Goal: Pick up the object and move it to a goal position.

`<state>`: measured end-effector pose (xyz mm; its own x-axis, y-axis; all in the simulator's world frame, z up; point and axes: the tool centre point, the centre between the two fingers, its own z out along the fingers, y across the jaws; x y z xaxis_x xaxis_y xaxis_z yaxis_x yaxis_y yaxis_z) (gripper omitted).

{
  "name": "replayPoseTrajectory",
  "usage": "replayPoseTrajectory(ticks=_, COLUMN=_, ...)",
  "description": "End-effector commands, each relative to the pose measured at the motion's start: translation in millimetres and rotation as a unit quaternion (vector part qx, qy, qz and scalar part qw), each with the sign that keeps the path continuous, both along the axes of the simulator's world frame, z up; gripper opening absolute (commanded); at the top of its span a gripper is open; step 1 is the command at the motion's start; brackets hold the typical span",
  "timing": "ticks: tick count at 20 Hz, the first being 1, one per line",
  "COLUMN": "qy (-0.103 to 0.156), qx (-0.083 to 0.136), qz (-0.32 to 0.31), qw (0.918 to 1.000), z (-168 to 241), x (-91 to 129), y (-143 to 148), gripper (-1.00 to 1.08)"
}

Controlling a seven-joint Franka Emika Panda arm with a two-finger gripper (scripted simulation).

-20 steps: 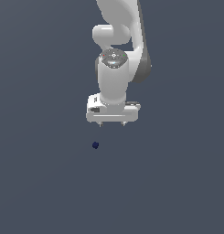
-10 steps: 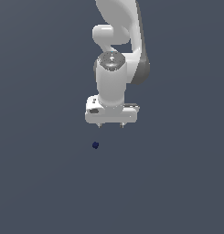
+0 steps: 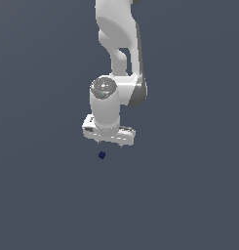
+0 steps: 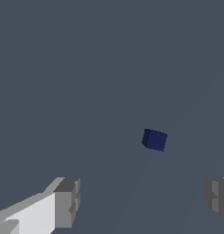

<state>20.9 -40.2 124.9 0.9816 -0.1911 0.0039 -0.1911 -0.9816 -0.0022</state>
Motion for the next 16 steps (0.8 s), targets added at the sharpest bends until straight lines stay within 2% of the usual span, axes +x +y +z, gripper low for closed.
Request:
replayPoseTrajectory(ticks=1, qy=0.001, qx=0.001, qz=-0.035, qw=0.9994, z=-19.3, x=2.3, y=-14.2, gripper=1.00)
replayPoseTrajectory(ticks=8, qy=0.002, qx=0.000, qz=-0.099, qw=0.9951, z=-54.2, x=4.3, y=-40.1, gripper=1.00)
replayPoseTrajectory(ticks=16, qy=0.003, qx=-0.001, qz=-0.109, qw=0.9940, z=-61.9, x=3.8, y=-44.8, gripper=1.00)
